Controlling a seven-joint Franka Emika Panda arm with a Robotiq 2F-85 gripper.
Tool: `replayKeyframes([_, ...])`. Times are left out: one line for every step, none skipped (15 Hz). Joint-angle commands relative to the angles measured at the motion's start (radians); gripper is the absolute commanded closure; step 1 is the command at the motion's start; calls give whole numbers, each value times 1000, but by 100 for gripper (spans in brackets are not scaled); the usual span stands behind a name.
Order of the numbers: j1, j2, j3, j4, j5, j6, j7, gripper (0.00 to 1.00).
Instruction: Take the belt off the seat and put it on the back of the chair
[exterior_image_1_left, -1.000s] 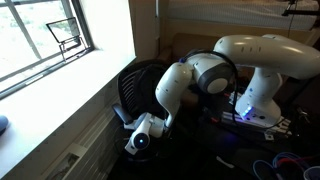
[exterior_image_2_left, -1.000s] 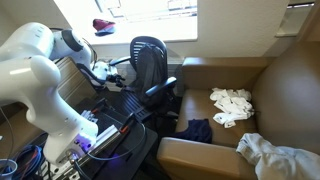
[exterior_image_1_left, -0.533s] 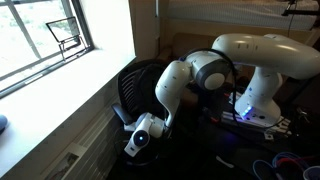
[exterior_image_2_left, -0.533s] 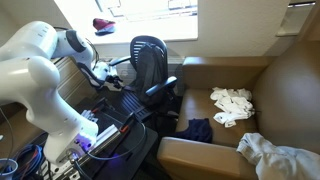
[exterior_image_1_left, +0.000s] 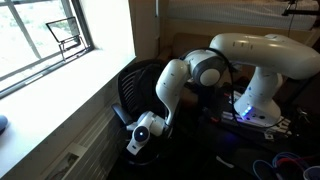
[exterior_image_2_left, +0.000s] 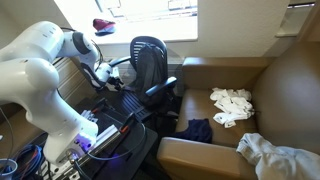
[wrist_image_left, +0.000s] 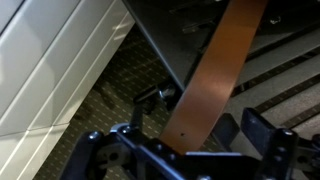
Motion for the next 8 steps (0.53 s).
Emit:
replayKeyframes([-20,12,21,8,-6,-12,-17,0])
replayKeyframes([-30,12,28,2,-1,-13,-30,0])
replayKeyframes([-39,16,32,2,0,-12,-37,0])
replayKeyframes([-36,17,28,7,-8,-10,-34,25])
replayKeyframes([-31,17,27,10,-10,-16,-32,28])
replayKeyframes([-30,16,28,10,-10,-22,-35,33])
replayKeyframes([-27,13,27,9,-11,-31,-34,41])
replayKeyframes([-25,9,27,8,-12,-37,-33,46])
